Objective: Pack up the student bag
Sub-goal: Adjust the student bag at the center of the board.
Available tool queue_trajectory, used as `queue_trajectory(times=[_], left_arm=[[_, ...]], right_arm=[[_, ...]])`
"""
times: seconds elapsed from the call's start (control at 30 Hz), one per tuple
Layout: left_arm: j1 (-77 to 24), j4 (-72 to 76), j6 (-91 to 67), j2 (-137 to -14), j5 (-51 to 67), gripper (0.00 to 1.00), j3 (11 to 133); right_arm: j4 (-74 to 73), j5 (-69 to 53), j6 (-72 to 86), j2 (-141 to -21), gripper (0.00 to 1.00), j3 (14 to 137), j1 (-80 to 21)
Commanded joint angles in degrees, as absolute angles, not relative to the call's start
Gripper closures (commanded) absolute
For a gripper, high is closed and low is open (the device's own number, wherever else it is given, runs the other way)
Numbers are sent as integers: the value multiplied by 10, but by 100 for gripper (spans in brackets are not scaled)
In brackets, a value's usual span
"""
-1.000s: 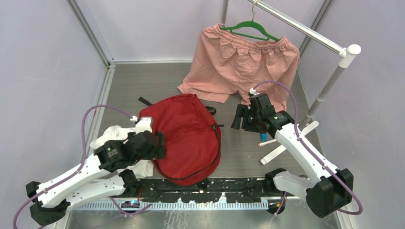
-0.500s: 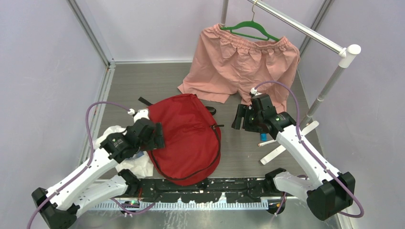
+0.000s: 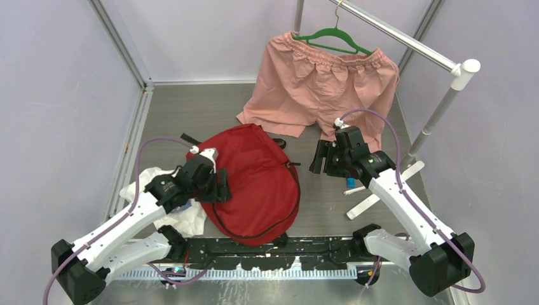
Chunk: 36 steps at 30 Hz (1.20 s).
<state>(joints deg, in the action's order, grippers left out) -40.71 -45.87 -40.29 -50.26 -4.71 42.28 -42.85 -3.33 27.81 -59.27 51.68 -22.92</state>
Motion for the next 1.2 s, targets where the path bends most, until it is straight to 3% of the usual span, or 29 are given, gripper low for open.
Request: queue_trajectory(times=[0.0, 0.33, 0.5, 0.63, 0.73, 0.87, 1.17], left_arm=[[-415, -377, -405, -499, 80, 37, 414], [-545, -321, -421, -559, 67, 36, 436], [-548, -345, -393, -531, 31, 32, 485], [-548, -353, -396, -458, -69, 29, 487], [-548, -361, -401, -420, -108, 28, 473], [-548, -395, -411, -407, -126, 28, 469], [-548, -387, -418, -409, -112, 29, 464]], right_arm=[[-406, -34, 280, -594, 27, 522, -231], [-410, -32, 280, -595, 27, 528, -231], [-418, -23, 278, -586, 27, 527, -230], [-426, -2, 286, -584, 26, 520, -230], [-440, 67, 292, -587, 25, 510, -230], [-460, 143, 331, -608, 22, 495, -205], [-418, 141, 401, -605, 18, 434, -121]])
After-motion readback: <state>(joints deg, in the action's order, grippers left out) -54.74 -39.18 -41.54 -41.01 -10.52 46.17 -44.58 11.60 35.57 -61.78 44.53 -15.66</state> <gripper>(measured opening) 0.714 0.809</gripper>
